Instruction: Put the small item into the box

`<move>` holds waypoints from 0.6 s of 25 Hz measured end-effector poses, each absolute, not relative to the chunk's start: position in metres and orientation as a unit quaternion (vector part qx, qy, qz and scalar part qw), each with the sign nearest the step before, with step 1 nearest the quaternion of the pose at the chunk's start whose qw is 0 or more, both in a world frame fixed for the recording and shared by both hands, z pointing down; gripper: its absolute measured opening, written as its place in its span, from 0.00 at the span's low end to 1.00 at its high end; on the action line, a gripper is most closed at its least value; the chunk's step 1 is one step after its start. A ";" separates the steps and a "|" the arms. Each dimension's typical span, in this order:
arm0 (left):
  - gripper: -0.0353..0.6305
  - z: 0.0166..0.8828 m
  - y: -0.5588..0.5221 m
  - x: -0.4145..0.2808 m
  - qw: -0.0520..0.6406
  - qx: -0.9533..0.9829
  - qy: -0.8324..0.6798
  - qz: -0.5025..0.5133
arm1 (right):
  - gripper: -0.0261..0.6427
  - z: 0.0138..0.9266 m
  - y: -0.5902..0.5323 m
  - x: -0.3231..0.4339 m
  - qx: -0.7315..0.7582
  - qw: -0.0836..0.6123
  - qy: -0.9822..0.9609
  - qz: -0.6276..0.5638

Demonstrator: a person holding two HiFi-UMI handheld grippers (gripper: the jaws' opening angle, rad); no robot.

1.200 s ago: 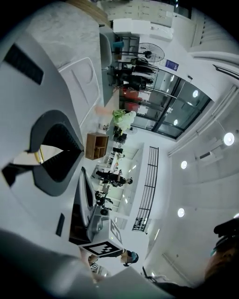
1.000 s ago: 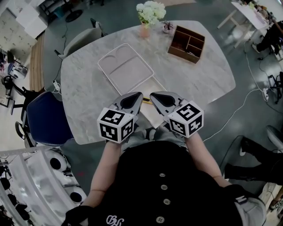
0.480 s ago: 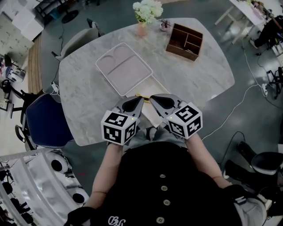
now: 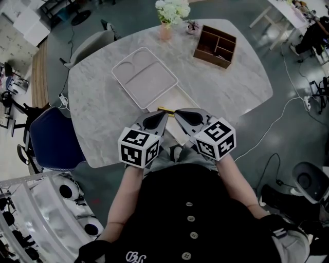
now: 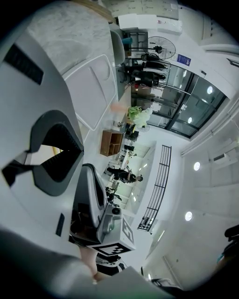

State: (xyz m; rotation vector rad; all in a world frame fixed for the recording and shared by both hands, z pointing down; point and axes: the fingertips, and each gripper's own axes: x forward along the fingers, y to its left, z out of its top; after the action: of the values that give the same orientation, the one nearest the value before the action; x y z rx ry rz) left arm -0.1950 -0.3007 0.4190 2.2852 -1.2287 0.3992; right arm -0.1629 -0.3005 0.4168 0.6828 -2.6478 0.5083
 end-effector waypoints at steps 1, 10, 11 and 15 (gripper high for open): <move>0.08 0.418 -0.300 -0.195 0.256 0.843 -0.451 0.146 | 0.05 0.416 -0.299 -0.163 0.242 0.178 -0.936 0.181; 0.08 0.419 -0.299 -0.192 0.257 0.846 -0.445 0.143 | 0.05 0.418 -0.297 -0.158 0.246 0.180 -0.935 0.182; 0.08 0.419 -0.298 -0.192 0.258 0.846 -0.444 0.143 | 0.05 0.418 -0.296 -0.158 0.246 0.180 -0.935 0.182; 0.08 0.421 -0.294 -0.190 0.260 0.847 -0.441 0.143 | 0.05 0.420 -0.292 -0.157 0.247 0.183 -0.934 0.183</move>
State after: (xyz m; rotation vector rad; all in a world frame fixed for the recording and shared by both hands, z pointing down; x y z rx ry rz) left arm -0.1901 -0.2945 0.4205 2.2937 -1.1935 0.3879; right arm -0.1566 -0.2917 0.4195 0.6956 -2.6354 0.5167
